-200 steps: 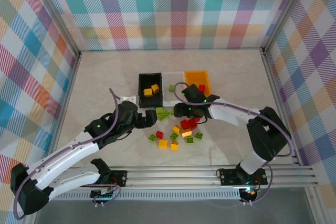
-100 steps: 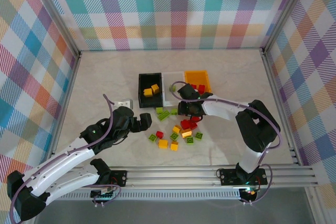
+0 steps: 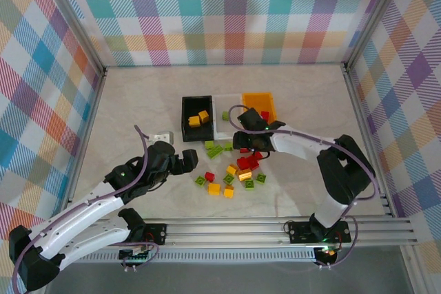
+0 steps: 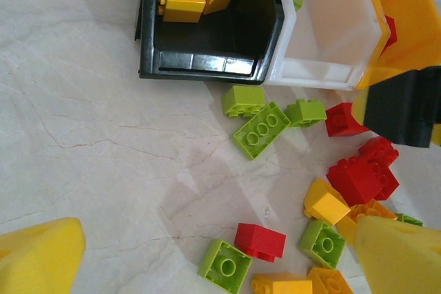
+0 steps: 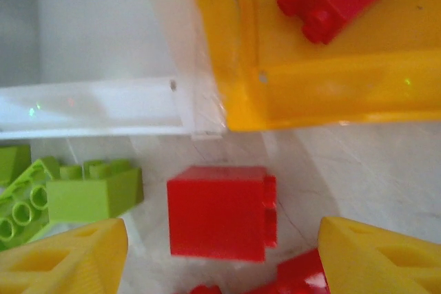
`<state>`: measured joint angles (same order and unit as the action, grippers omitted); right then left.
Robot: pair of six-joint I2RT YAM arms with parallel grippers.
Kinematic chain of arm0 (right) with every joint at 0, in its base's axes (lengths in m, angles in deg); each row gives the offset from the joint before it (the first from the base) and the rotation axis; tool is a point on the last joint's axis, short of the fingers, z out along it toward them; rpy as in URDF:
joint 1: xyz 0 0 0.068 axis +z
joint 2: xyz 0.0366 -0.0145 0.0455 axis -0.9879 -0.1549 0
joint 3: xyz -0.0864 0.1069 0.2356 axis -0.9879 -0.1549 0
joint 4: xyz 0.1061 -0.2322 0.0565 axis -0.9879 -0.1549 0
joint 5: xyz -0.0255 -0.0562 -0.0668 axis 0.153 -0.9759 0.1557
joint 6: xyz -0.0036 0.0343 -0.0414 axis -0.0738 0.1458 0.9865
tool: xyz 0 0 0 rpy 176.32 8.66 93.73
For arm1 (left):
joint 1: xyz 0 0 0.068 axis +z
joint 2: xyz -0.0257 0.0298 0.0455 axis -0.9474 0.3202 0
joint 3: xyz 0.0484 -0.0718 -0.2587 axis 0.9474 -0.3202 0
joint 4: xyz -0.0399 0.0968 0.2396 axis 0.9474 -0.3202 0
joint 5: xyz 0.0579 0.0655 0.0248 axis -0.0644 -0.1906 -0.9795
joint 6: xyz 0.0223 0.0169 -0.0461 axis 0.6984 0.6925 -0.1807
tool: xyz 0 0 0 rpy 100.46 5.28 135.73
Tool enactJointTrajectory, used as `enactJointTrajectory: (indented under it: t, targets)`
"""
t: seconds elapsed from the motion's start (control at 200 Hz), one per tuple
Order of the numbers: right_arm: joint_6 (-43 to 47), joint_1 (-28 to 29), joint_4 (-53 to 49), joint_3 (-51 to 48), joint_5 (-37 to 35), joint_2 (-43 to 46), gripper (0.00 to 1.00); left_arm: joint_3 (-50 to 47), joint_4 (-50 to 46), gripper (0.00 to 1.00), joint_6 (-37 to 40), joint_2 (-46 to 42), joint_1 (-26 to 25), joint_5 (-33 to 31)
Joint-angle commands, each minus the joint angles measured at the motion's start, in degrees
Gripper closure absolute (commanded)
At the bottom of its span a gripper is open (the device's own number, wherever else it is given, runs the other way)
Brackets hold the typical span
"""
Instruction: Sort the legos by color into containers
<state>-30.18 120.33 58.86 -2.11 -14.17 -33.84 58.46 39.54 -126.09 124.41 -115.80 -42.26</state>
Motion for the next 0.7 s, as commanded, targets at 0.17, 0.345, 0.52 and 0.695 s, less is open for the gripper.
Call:
enactJointTrajectory:
  t: [0.17, 0.345, 0.52, 0.695]
  targets:
    - [0.2, 0.0, 0.2, 1.7, 0.1, -5.4, 0.33, -0.7, -1.2, 0.0, -0.3, -0.8, 0.1, -1.5]
    - [0.8, -0.1, 1.5, 1.0, 0.7, -5.6, 0.47, -1.0, -1.3, 0.0, -0.6, -1.0, 0.1, -1.6]
    - [1.9, 0.0, 4.6, -1.5, 0.9, -2.5, 0.56, -1.2, -1.2, 0.0, -0.7, -1.5, 0.0, -1.5]
    - [2.6, 0.6, 5.8, -4.3, 2.1, 3.4, 0.61, -1.3, -1.2, 0.0, -0.9, -1.5, 0.0, -1.5]
